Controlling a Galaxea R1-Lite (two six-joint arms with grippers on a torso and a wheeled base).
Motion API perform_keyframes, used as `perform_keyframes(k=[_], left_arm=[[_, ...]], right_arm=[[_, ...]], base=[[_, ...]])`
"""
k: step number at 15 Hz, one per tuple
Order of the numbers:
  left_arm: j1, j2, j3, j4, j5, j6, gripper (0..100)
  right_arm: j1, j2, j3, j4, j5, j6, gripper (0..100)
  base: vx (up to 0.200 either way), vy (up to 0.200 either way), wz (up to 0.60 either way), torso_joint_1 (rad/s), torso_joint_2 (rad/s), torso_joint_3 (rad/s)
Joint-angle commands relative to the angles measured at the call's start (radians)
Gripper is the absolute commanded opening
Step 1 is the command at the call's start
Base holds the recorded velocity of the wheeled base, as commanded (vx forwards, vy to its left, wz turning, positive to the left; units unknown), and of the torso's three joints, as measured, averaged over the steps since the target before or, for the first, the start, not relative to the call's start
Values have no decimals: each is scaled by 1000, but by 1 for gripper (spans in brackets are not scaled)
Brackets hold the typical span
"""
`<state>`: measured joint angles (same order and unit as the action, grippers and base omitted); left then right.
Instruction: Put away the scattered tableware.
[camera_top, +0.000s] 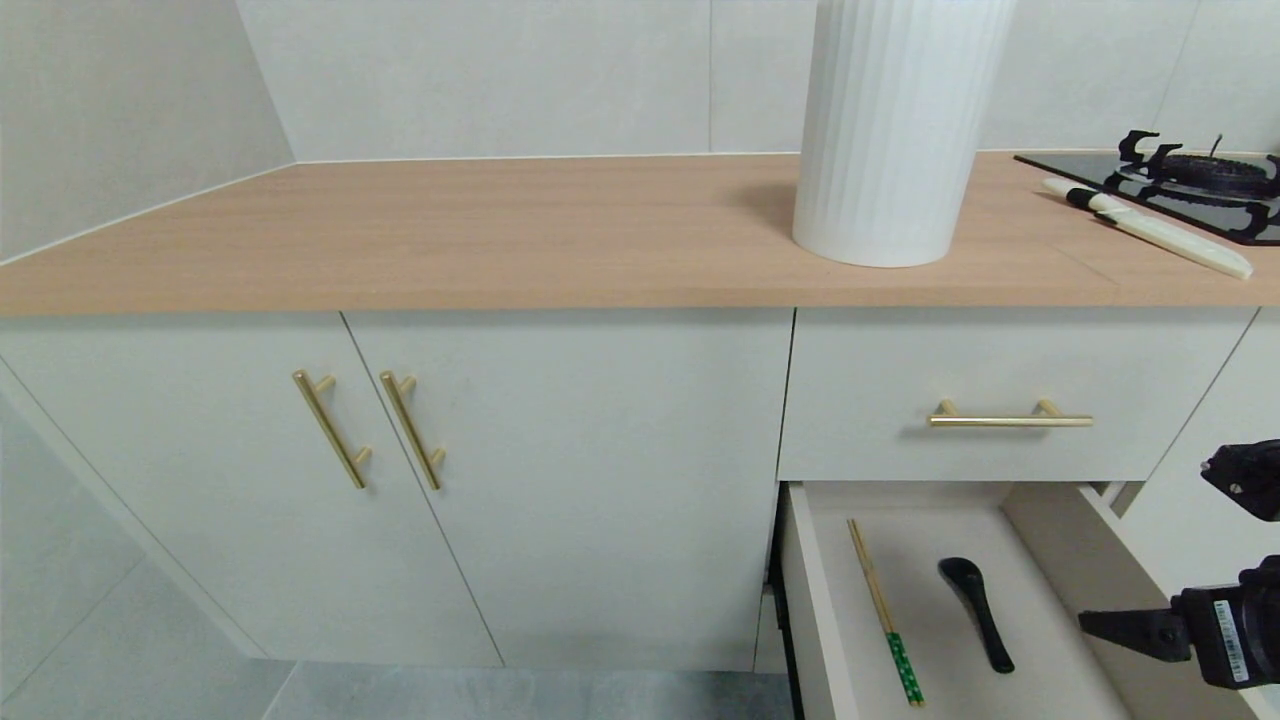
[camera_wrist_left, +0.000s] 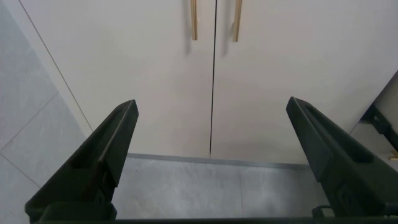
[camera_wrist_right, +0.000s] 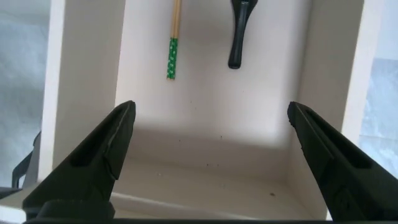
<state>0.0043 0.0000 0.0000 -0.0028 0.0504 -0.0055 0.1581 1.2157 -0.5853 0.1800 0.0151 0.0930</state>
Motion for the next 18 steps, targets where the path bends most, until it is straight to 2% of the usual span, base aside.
perform_keyframes(k=[1,5,8,13,16,18], left_arm=[[0,0,0,0,0,-1,100],[0,0,0,0,0,-1,100],[0,0,0,0,0,-1,100],[0,0,0,0,0,-1,100],[0,0,0,0,0,-1,100],[0,0,0,0,0,-1,100]], right_arm=[[5,-28,-13,19,0,-1,100],[5,-78,-54,119,9,-10,100],[6,-79,-53,136,14,-25,100],[126,-22,-48,276,22,-45,100],[175,57,-48,283,22,-29,100],[186,134,-54,285,20,28,100]], base=[[0,0,0,0,0,0],[-200,0,0,6,4,4],[-200,0,0,2,1,7],[0,0,0,0,0,0],[0,0,0,0,0,0],[0,0,0,0,0,0]])
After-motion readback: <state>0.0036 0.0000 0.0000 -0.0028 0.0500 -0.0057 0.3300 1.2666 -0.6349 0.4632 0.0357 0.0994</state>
